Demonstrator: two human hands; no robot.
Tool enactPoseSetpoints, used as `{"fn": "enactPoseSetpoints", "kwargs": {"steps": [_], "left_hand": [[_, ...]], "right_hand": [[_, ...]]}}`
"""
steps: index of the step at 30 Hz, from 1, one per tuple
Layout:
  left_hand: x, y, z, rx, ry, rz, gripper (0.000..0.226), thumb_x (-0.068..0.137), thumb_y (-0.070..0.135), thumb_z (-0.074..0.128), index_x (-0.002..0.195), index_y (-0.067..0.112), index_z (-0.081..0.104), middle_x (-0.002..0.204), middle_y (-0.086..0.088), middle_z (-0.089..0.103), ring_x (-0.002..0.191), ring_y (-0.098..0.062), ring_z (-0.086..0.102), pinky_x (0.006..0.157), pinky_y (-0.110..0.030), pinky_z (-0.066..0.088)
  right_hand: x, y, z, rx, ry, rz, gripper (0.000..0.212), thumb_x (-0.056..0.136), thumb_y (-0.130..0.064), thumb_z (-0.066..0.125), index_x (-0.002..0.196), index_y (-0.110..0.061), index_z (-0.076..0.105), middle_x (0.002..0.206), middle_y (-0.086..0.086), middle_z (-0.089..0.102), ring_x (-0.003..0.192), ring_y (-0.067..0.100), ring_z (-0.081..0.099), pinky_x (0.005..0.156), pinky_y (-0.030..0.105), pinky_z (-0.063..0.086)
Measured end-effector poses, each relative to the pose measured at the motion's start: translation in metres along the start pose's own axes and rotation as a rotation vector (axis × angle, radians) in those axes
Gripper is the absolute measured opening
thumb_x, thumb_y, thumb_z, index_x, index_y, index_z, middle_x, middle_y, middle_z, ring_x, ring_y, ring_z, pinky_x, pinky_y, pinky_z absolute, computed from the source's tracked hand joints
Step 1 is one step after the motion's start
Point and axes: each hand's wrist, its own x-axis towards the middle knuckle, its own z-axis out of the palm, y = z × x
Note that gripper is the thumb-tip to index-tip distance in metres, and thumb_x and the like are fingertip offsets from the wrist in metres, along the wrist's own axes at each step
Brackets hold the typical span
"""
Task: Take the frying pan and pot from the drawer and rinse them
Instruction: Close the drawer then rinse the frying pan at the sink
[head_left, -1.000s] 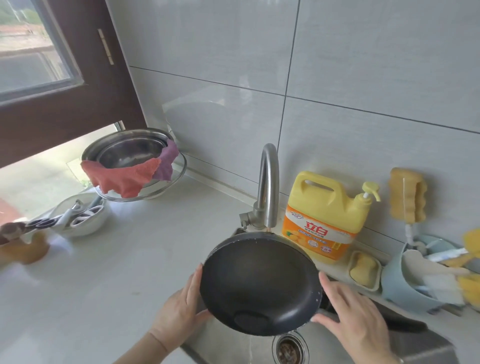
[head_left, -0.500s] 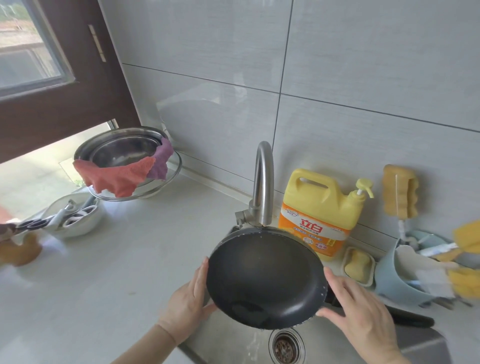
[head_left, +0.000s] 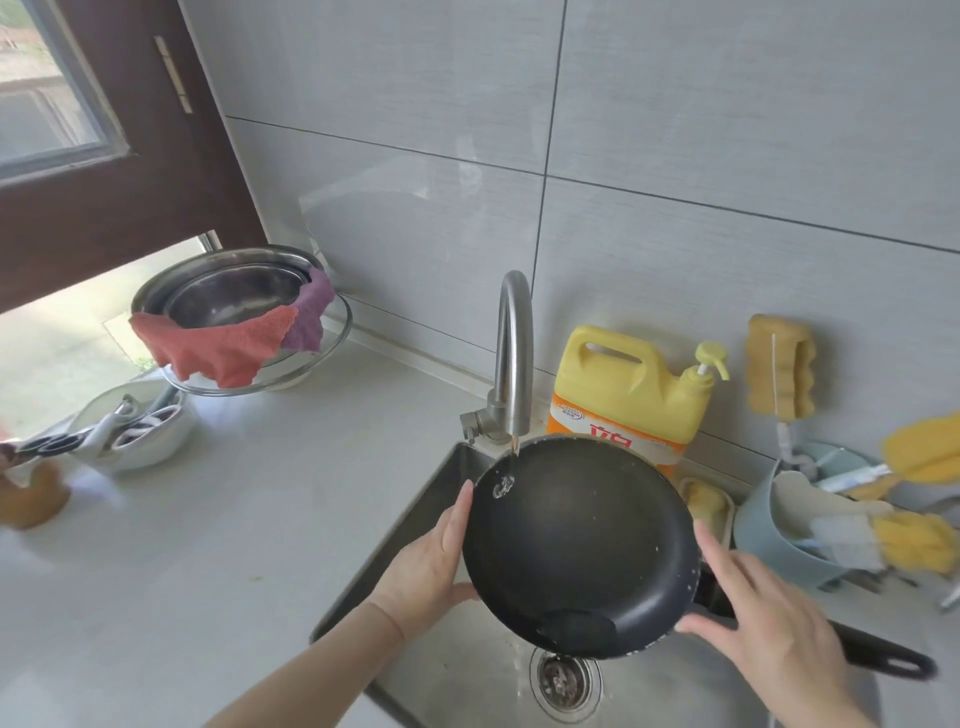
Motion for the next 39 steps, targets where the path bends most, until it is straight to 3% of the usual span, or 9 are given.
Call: {"fn": "enactPoseSetpoints", "kwargs": {"steps": [5, 10, 12, 16, 19, 24, 30, 36, 39], "left_hand": [[0.013, -0.016, -0.013, -0.181, -0.222, -0.191, 0.139, 0.069, 0.041, 0.086, 0.147, 0.038, -0.029, 0.157, 0.006, 0.029, 0.136, -0.013, 0.041, 0.108, -0.026, 0.039], [0.026, -0.017, -0.032, -0.424, -0.556, -0.369, 0.133, 0.058, 0.026, 0.09, 0.152, 0.044, -0.002, 0.119, 0.014, 0.065, 0.1, -0.005, 0.065, 0.098, -0.029, 0.051], [0.032, -0.016, -0.043, -0.481, -0.703, -0.36, 0.118, 0.06, 0.019, 0.089, 0.148, 0.045, 0.015, 0.121, 0.014, 0.066, 0.102, -0.008, 0.068, 0.094, -0.032, 0.054], [0.047, -0.012, -0.068, -0.515, -0.936, -0.319, 0.084, 0.071, 0.0, 0.082, 0.14, 0.025, 0.041, 0.128, 0.009, 0.064, 0.113, -0.005, 0.064, 0.085, -0.013, 0.049], [0.056, -0.011, -0.091, -0.456, -0.938, -0.337, 0.076, 0.069, 0.007, 0.085, 0.133, 0.026, 0.048, 0.119, 0.01, 0.069, 0.105, -0.005, 0.067, 0.084, -0.016, 0.049], [0.061, 0.003, -0.125, -0.106, -0.793, -0.262, 0.1, 0.058, 0.024, 0.091, 0.137, 0.04, 0.032, 0.09, 0.026, 0.062, 0.09, 0.0, 0.061, 0.079, -0.022, 0.047], [0.044, -0.002, -0.115, -0.124, -0.545, -0.179, 0.121, 0.062, 0.027, 0.089, 0.146, 0.05, 0.005, 0.125, 0.014, 0.052, 0.101, -0.009, 0.057, 0.093, -0.03, 0.049], [0.025, -0.013, -0.068, -0.506, -0.465, -0.251, 0.125, 0.061, 0.022, 0.092, 0.145, 0.06, 0.007, 0.132, 0.016, 0.058, 0.112, -0.011, 0.064, 0.098, -0.034, 0.052], [0.02, -0.019, -0.032, -0.653, -0.641, -0.392, 0.119, 0.06, 0.011, 0.093, 0.151, 0.04, 0.021, 0.134, 0.0, 0.061, 0.12, -0.023, 0.062, 0.096, -0.044, 0.052]], "right_hand": [[0.022, -0.001, 0.005, -0.032, -0.129, 0.022, 0.115, 0.062, -0.072, 0.071, 0.139, -0.063, -0.014, 0.116, -0.022, 0.054, 0.097, 0.012, 0.061, 0.069, 0.028, 0.043], [0.048, 0.001, -0.004, 0.106, -0.426, 0.099, 0.112, 0.059, -0.058, 0.08, 0.135, -0.071, -0.001, 0.115, -0.025, 0.052, 0.108, 0.004, 0.056, 0.088, 0.029, 0.047], [0.052, 0.005, -0.005, 0.204, -0.587, 0.119, 0.106, 0.062, -0.053, 0.082, 0.136, -0.067, 0.008, 0.108, -0.023, 0.05, 0.103, -0.003, 0.053, 0.094, 0.026, 0.043], [0.043, 0.015, 0.011, 0.355, -0.782, 0.167, 0.103, 0.058, -0.056, 0.08, 0.146, -0.051, 0.027, 0.11, -0.011, 0.057, 0.115, 0.005, 0.054, 0.107, 0.025, 0.037], [0.022, 0.01, 0.038, 0.543, -0.751, 0.155, 0.099, 0.058, -0.046, 0.082, 0.143, -0.052, 0.032, 0.099, -0.02, 0.061, 0.11, -0.002, 0.057, 0.109, 0.022, 0.036], [-0.01, -0.02, 0.089, 0.773, -0.499, 0.225, 0.109, 0.054, -0.035, 0.089, 0.141, -0.057, 0.028, 0.099, -0.003, 0.069, 0.097, 0.011, 0.066, 0.091, 0.017, 0.046], [-0.001, -0.037, 0.067, 0.643, -0.217, 0.256, 0.114, 0.051, -0.054, 0.087, 0.137, -0.07, 0.015, 0.113, -0.025, 0.062, 0.11, -0.001, 0.055, 0.089, 0.033, 0.044], [0.044, -0.015, -0.016, 0.111, -0.367, 0.129, 0.116, 0.047, -0.068, 0.077, 0.139, -0.069, 0.006, 0.128, -0.022, 0.058, 0.113, 0.008, 0.058, 0.084, 0.03, 0.049], [0.063, -0.014, -0.056, 0.047, -0.564, 0.077, 0.097, 0.055, -0.059, 0.081, 0.131, -0.07, 0.021, 0.102, -0.03, 0.053, 0.092, -0.004, 0.054, 0.088, 0.03, 0.05]]}}
